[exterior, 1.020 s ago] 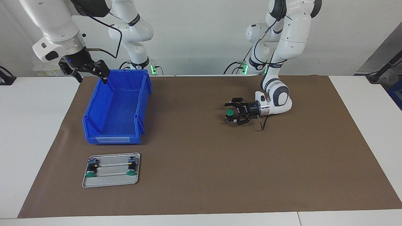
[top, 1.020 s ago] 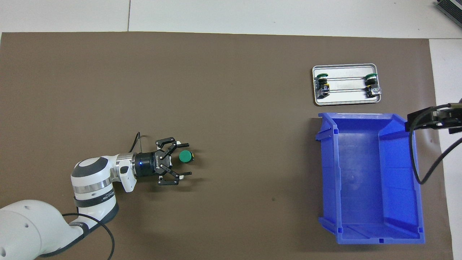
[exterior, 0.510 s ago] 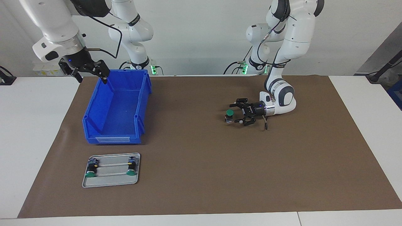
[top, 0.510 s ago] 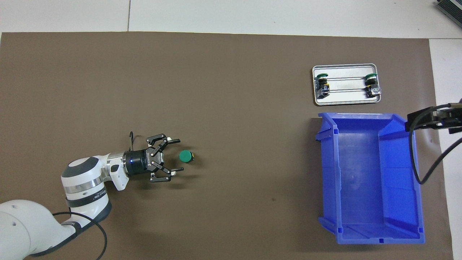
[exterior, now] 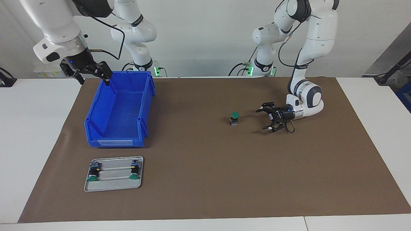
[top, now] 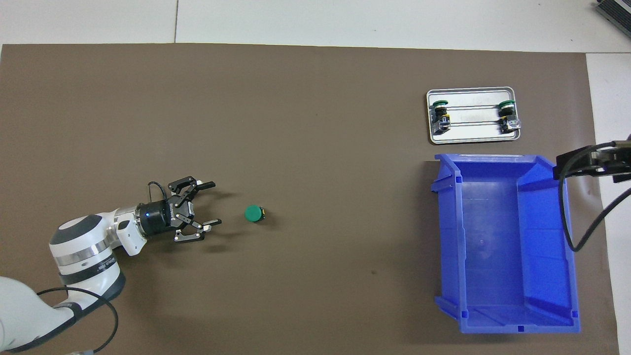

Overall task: Place and press button with both arms
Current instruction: 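Draw the open left gripper back away from the button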

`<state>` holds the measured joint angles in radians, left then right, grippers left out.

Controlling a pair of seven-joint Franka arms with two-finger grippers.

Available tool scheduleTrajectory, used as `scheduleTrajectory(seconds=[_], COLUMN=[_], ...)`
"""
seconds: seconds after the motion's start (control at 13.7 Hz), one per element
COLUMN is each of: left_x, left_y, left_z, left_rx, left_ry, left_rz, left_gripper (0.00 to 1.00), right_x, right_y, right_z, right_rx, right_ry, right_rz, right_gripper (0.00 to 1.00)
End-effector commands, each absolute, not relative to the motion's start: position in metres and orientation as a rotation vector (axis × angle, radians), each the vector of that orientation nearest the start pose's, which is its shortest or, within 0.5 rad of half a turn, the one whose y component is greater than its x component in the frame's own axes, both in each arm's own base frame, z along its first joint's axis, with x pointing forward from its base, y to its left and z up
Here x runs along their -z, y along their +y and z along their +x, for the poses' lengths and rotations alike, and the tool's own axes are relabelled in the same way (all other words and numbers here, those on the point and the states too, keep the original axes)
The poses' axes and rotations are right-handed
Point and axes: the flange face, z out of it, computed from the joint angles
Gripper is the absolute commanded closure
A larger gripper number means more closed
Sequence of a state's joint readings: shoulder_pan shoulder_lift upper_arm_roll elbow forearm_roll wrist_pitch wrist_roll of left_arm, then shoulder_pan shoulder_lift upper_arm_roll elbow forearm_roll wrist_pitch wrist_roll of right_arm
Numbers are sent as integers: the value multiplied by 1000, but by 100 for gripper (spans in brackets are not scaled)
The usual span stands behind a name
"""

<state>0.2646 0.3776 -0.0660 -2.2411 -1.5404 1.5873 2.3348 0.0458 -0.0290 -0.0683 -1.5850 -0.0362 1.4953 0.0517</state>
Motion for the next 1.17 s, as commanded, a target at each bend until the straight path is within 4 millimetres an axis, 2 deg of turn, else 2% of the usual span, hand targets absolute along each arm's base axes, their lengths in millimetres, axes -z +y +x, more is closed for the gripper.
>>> scheduleTrajectory(seconds=[0.0, 0.07, 0.22, 0.36, 0.44, 0.58, 0.73, 0.87, 1.02, 1.09], left_x=[-288, -315, -359, -395, -420, -474, -516, -543, -560, -572], left_y=[11, 15, 15, 4, -1, -35, -69, -95, -144, -172], left_z=[567, 586, 611, 623, 627, 635, 639, 637, 624, 610], left_rx=[-978, -902, -778, -679, -624, -445, -336, -237, -77, -40], left_ry=[-915, -911, -847, -800, -821, -847, -848, -822, -883, -912], left_rz=[1486, 1523, 1595, 1635, 1694, 1840, 1935, 2038, 2253, 2385], left_gripper=[1, 1, 1, 1, 1, 1, 1, 1, 1, 1], right_x=[-628, -628, -628, -628, -628, -628, -628, -628, -628, -629], right_y=[-20, -20, -20, -19, -20, -20, -20, -20, -20, -20], right_z=[529, 529, 529, 529, 529, 529, 529, 529, 529, 529], right_rx=[-102, -102, -102, -102, -102, -102, -102, -102, -102, -100], right_ry=[117, 117, 117, 115, 117, 117, 117, 117, 117, 117], right_rz=[-3175, -3175, -3175, -3175, -3175, -3175, -3175, -3175, -3175, -3175], right_gripper=[0, 0, 0, 0, 0, 0, 0, 0, 0, 0])
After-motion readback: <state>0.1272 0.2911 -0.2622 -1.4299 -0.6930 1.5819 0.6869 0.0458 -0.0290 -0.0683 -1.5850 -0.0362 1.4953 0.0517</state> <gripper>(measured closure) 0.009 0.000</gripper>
